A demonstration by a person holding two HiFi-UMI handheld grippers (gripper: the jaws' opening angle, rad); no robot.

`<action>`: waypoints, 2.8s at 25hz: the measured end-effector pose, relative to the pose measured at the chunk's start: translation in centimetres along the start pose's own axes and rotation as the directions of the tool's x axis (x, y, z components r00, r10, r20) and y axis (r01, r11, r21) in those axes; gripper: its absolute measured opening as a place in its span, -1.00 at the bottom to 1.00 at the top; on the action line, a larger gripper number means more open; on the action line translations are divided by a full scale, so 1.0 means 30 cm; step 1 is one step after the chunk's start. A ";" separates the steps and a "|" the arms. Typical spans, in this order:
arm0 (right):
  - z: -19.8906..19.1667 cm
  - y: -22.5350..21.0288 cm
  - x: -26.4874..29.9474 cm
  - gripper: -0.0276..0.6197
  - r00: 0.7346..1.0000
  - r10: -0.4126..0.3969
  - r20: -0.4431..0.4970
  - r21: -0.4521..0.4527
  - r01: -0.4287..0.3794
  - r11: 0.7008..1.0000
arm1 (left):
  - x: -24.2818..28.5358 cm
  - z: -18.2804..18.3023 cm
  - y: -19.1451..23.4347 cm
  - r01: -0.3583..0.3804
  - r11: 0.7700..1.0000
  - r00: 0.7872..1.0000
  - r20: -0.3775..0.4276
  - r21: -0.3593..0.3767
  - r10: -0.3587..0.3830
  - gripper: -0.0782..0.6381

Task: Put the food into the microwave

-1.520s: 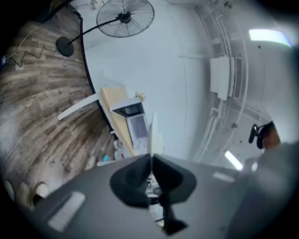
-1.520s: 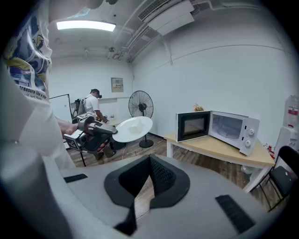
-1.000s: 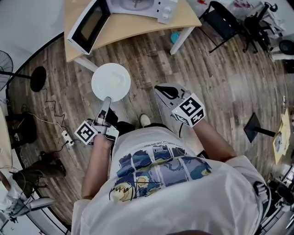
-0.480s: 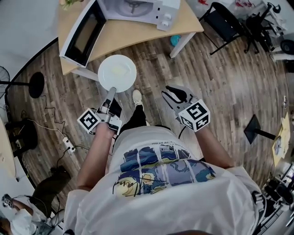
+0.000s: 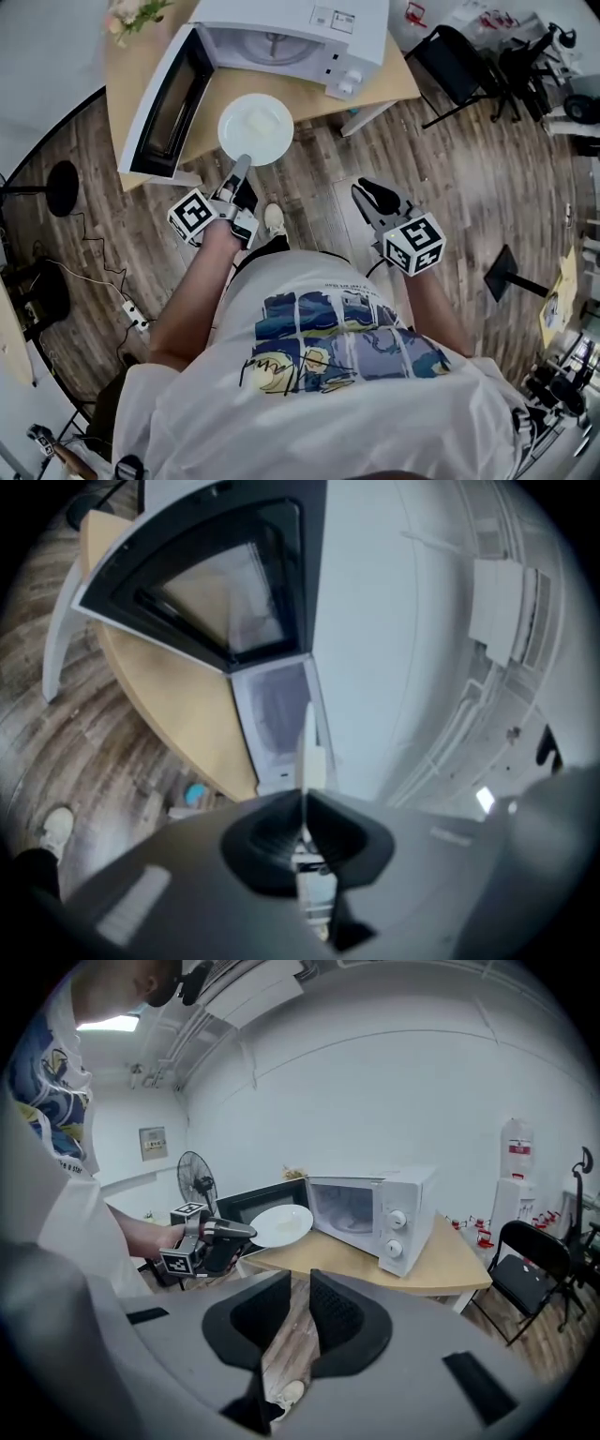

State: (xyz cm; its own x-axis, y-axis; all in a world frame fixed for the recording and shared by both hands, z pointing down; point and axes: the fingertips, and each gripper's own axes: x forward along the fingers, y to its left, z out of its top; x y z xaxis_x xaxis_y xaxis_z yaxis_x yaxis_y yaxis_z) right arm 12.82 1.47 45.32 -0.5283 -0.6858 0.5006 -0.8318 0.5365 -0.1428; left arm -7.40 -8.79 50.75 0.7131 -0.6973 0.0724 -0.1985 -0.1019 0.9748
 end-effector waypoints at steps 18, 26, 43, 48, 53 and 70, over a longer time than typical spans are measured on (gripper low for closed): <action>0.281 -0.344 0.103 -0.76 0.998 0.010 0.064 0.030 -0.012 0.999 | 0.568 0.262 0.177 -0.089 0.995 0.995 0.037 -0.050 0.091 -0.73; 0.389 -0.590 0.159 -0.77 0.994 0.099 0.052 -0.014 -0.098 0.995 | 0.770 0.348 0.259 -0.148 0.984 0.978 0.136 -0.100 0.161 -0.73; 0.473 -0.879 0.250 -0.78 0.964 0.264 0.023 -0.061 -0.262 0.963 | 0.916 0.413 0.366 -0.258 0.947 0.916 0.263 -0.192 0.303 -0.72; 0.487 -0.906 0.261 -0.78 0.953 0.304 0.016 -0.083 -0.301 0.950 | 0.909 0.410 0.376 -0.353 0.925 0.885 0.272 -0.141 0.379 -0.67; 0.501 -0.917 0.272 -0.79 0.945 0.327 0.015 -0.100 -0.324 0.941 | 0.894 0.412 0.376 -0.527 0.850 0.809 0.307 0.000 0.502 -0.59; 0.532 -0.814 0.273 -0.81 0.942 0.336 0.020 -0.131 -0.331 0.935 | 0.817 0.444 0.378 -0.753 0.591 0.658 0.363 0.289 0.660 -0.29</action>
State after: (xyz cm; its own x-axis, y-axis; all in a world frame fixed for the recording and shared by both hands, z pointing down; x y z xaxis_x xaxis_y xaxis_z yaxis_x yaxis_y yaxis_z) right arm 26.07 -25.10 39.29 -0.7805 -0.4754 0.4060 -0.5803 0.7925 -0.1876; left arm -1.13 -36.49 60.76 0.0938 -0.7836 0.6141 -0.8485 0.2597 0.4610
